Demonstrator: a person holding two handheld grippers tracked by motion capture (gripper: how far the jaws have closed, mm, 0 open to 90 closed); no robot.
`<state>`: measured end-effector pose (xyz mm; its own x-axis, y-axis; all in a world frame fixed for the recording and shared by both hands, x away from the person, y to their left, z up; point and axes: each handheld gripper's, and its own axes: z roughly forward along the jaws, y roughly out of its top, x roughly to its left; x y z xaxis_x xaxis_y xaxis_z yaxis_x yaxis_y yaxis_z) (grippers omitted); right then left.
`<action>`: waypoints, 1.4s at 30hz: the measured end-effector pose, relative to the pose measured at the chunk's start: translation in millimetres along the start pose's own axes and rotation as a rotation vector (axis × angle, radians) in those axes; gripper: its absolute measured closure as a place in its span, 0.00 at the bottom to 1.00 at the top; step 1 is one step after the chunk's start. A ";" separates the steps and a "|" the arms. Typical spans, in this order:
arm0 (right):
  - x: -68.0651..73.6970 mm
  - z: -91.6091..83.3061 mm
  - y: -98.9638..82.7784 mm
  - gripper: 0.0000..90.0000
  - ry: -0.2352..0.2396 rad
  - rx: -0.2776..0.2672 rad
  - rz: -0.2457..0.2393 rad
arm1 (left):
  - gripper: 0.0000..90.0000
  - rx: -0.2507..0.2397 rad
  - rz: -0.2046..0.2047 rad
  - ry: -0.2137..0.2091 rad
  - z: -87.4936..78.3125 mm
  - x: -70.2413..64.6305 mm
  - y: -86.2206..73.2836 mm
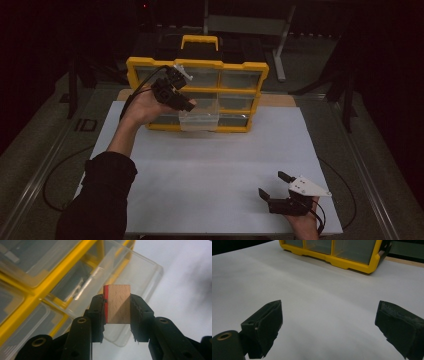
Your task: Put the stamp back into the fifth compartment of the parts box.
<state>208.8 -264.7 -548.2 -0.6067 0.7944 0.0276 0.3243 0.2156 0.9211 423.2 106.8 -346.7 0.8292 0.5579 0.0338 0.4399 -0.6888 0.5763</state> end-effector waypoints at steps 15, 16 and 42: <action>1.5 1.7 -0.1 0.08 -0.005 0.012 -0.016 | 0.74 0.018 -0.051 0.050 13.2 3.6 3.3; 1.4 1.5 -0.1 0.08 -0.005 0.012 -0.016 | 0.74 0.019 -0.056 0.051 14.3 3.5 3.5; 2.0 1.3 -0.2 0.08 -0.003 0.016 -0.016 | 0.22 -0.002 -0.099 0.133 13.9 -0.6 -2.4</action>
<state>208.4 -262.5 -548.8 -0.6096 0.7926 0.0113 0.3256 0.2374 0.9152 426.5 101.8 -359.4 0.7289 0.6793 0.0850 0.5159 -0.6266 0.5841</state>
